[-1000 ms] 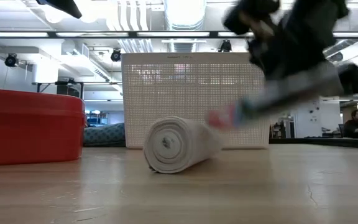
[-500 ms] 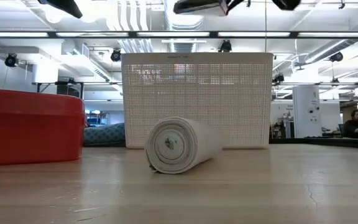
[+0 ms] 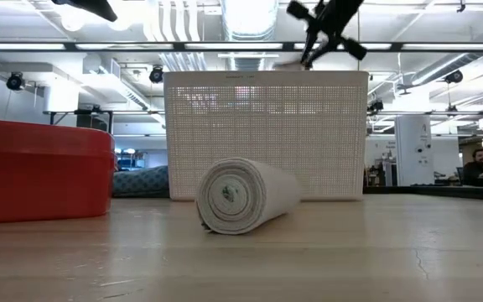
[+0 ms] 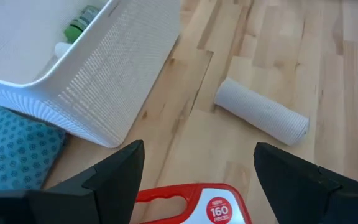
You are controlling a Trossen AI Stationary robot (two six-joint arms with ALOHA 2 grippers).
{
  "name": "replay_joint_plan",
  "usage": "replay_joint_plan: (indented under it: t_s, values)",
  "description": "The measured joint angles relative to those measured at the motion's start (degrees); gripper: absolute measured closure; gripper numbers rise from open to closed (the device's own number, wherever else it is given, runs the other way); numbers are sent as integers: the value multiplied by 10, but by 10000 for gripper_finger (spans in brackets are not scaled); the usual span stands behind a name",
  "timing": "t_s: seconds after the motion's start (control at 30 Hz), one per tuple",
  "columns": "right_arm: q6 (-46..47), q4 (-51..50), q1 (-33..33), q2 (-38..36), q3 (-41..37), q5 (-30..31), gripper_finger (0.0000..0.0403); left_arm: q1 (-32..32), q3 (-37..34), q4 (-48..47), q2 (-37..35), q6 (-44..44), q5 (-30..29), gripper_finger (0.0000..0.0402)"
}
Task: Pick & place medical supplies in basket/bin
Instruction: Put the red medicine box in the white bin, then put the white bandage in the white bin
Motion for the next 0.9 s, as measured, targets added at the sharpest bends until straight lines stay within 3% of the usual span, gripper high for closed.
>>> replay_joint_plan:
  t_s: [0.07,0.3,0.4,0.53,0.73,0.83,0.9]
  values:
    - [-20,1,-20,17,0,-30,352,0,0,0,0,-11,0,121]
    - [-74,4,-8,63,4,-27,225,0,-28,11,0,-64,0,121]
    - [-184,34,26,67,4,-19,181,0,-51,23,0,-94,1,121]
    - [-329,50,111,56,4,-41,147,0,-82,57,0,-114,5,121]
    - [-498,39,285,60,3,-77,138,0,-103,89,0,-122,6,121]
    - [-617,32,373,89,2,-64,136,4,-104,89,0,-118,6,121]
    - [-671,28,415,117,4,-23,132,4,-102,88,0,-113,6,121]
